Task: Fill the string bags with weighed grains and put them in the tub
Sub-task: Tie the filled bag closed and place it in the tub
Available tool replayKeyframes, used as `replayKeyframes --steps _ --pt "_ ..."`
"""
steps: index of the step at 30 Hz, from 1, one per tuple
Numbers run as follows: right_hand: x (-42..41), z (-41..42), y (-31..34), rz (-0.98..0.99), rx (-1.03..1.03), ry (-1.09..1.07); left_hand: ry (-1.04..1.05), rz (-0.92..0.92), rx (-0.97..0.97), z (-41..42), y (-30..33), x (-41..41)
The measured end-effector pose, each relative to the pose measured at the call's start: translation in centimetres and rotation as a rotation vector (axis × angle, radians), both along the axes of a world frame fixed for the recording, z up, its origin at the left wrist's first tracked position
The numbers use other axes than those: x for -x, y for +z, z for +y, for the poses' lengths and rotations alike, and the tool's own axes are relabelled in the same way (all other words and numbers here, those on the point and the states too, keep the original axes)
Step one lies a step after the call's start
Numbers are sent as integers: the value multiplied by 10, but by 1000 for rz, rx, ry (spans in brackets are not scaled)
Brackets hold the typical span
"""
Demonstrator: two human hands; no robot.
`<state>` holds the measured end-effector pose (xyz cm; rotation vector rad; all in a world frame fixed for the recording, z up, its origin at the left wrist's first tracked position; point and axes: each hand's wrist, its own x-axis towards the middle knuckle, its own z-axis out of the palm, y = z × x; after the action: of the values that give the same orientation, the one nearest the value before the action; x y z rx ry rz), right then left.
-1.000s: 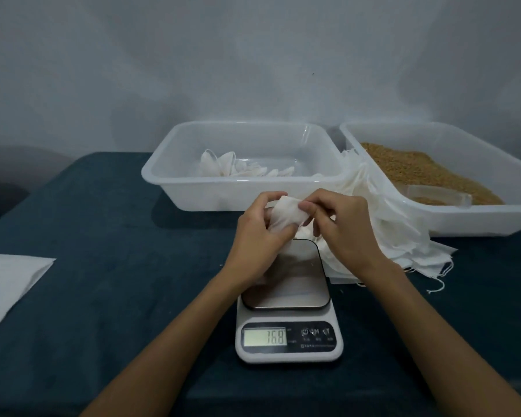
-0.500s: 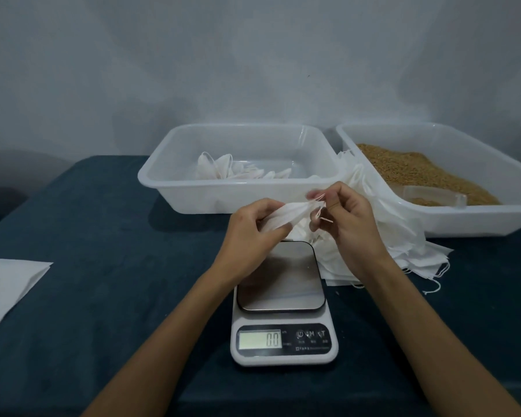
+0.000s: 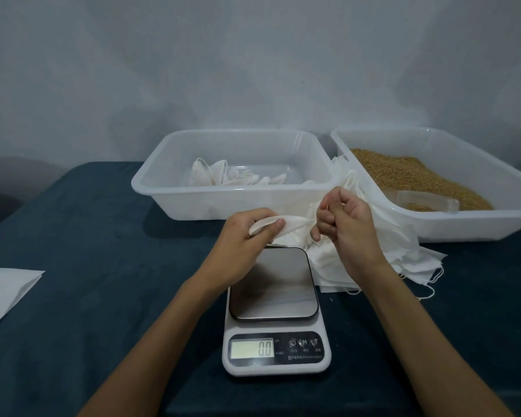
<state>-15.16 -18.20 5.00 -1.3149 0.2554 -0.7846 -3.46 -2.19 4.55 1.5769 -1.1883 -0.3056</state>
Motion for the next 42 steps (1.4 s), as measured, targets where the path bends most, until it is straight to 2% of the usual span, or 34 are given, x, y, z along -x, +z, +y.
replayKeyframes --steps 5,10,15,18,20,24,26,28,30,32,34,37,39,42 --pt "5 -4 -2 -18 -3 -2 46 83 9 1 15 -4" --pt "8 -7 3 -66 -184 -129 173 134 52 -16 68 -43" --pt "11 -12 7 -96 -248 -259 414 30 -120 -81 92 -84" --pt "12 -16 8 -110 -267 -283 456 98 -302 -120 82 -96" --pt "13 -19 8 -120 -284 -284 465 129 -343 -139 73 -100" --pt "14 -22 7 -146 -307 -285 392 180 -360 -155 61 -98" --pt "15 -23 8 -156 -307 -285 420 7 -328 -151 60 -88" --pt "15 -24 9 -161 -309 -287 485 -247 -172 -138 58 -70" --pt "16 -25 9 -171 -312 -293 449 -376 -43 -117 52 -48" --pt "16 -26 9 -179 -308 -301 350 -442 -104 -95 40 -31" --pt "15 -26 9 -181 -303 -302 259 -502 -347 -81 28 -20" --pt "14 -24 7 -169 -285 -294 150 -405 -575 -79 15 -14" --pt "13 -23 5 -156 -264 -293 104 -326 -607 -84 10 -11" --pt "12 -23 4 -139 -259 -293 123 -231 -557 -88 3 -13"
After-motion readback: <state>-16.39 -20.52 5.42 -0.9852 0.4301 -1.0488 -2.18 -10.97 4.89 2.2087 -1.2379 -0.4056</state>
